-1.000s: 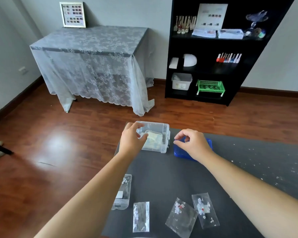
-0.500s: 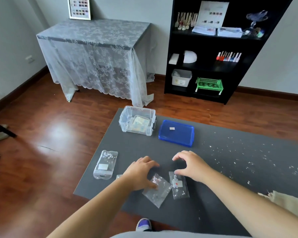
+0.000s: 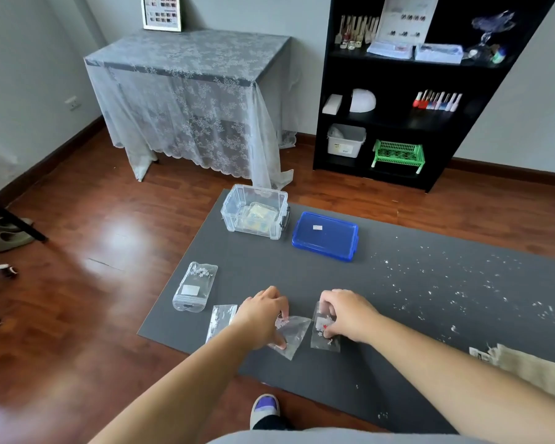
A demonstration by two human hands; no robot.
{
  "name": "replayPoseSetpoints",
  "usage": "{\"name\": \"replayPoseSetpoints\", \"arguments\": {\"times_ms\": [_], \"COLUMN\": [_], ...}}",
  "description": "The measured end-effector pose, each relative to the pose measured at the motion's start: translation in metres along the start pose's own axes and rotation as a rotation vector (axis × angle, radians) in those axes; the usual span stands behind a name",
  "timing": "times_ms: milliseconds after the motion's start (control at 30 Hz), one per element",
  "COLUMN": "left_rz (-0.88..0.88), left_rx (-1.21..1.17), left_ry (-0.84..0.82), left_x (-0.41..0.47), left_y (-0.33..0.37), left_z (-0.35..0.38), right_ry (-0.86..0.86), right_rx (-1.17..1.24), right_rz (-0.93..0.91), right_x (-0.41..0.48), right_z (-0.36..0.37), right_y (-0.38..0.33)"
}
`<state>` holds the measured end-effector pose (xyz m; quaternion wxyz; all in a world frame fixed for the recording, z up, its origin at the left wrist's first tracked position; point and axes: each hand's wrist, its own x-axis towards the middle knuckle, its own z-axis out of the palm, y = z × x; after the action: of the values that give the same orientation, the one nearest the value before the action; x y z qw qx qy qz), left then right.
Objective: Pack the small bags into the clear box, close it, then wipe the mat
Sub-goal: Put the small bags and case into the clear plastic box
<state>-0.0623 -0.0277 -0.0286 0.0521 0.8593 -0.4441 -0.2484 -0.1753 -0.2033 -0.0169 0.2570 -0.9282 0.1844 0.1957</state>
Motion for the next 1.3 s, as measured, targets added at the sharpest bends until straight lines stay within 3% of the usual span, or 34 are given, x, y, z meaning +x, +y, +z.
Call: {"name": "replayPoseSetpoints", "arguments": {"times_ms": [200,433,667,933,1100,1300], "left_rz": [-0.12,-0.176,-0.196,-0.263,-0.288,-0.323], "left_rx": [-0.457,-0.776,-0.923,-0.945,-0.922,-0.881], "left_ry": [0.124,0.306,0.474,0.51,0.493,0.532], "left_x": [0.004,0.018,0.027,0.035,0.04,0.046], "left_y": [-0.006,-0.026,-0.07,-0.125,-0.146,-0.159], "left_z": [-0.008,-0.066,-0.122,-0.151,-0.161,-0.16], "right_ry": [0.042,0.129,0.109,0.414,0.459,0.289], "right_rx": [0.286,0.477,0.607,0.728,0.455,0.024], "right_rz": [0.048,0.102,0.186,0.105,0.022,0.033], "right_x": [0.002,0.027,0.072,0.128,0.164,0.195], "right_z": [-0.019,-0.06,-0.109,-0.136,-0.142,-0.119], "right_y": [0.003,-0.02,-0.065,-0.114,-0.135,-0.141]}}
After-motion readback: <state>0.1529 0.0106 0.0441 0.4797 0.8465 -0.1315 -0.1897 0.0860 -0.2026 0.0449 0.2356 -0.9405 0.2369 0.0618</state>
